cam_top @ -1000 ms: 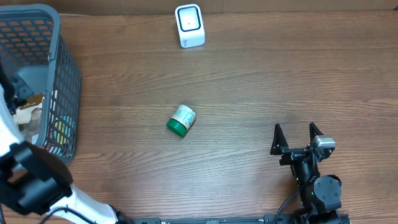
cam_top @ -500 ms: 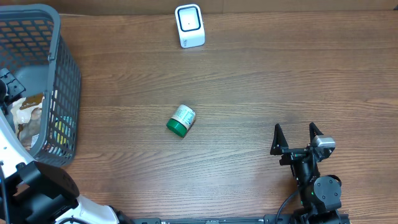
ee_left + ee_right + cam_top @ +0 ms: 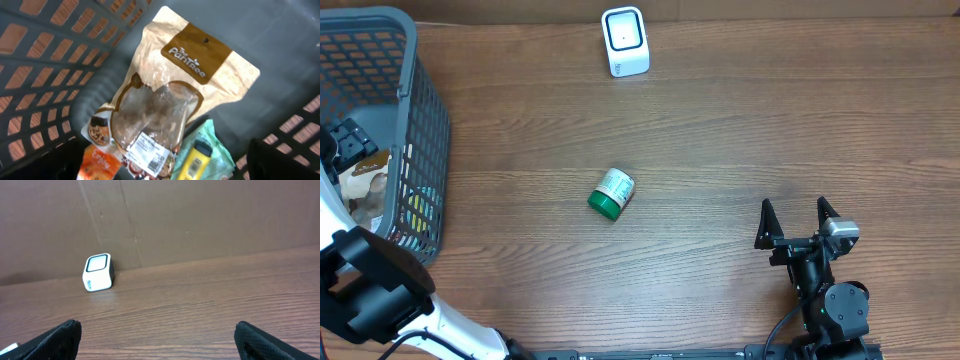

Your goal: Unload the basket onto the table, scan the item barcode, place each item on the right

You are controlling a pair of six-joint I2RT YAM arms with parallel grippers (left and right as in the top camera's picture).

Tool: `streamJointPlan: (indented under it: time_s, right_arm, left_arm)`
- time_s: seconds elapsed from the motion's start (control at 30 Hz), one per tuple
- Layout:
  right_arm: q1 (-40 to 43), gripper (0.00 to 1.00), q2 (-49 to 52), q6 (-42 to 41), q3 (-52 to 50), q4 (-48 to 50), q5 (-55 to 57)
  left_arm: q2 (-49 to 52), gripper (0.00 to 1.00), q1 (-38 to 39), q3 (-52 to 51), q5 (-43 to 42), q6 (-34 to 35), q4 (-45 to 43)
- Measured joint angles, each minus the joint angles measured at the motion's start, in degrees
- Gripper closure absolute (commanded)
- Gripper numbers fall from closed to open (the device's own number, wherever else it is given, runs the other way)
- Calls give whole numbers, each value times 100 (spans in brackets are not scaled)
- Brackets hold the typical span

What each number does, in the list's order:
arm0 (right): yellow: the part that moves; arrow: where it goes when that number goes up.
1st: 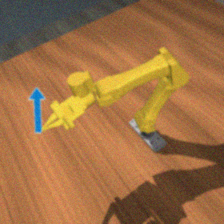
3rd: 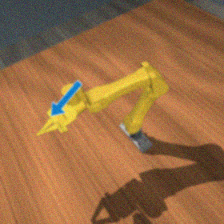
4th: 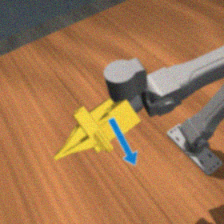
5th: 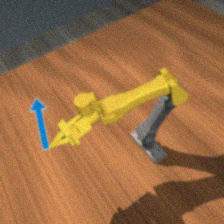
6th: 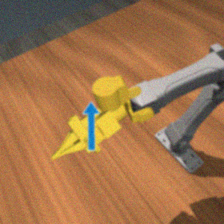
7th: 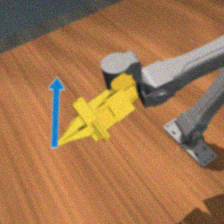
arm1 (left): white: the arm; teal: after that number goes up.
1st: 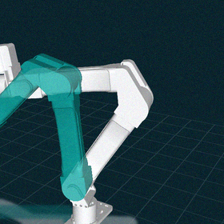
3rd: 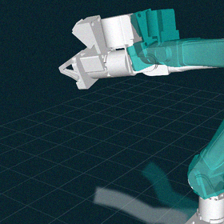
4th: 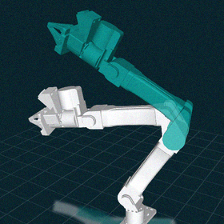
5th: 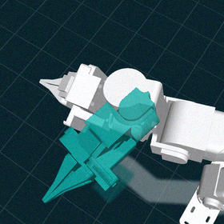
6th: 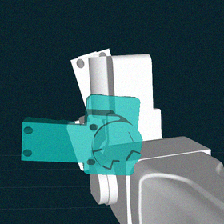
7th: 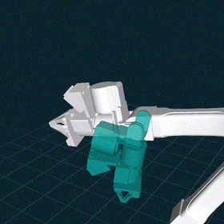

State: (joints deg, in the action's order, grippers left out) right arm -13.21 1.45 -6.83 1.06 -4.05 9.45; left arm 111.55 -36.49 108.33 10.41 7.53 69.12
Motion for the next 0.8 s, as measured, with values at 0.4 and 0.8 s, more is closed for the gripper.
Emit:
streamJointPlan:
  time_s: [0.4, 0.8]
  right_arm:
    - [0, 0, 0, -2, 0, -2, 2]
    - [0, 0, 0, -2, 0, -2, 0]
  left_arm:
    - [1237, 14, 2, -4, -654, -820, -240]
    - [1718, 30, 2, -9, -643, -938, -304]
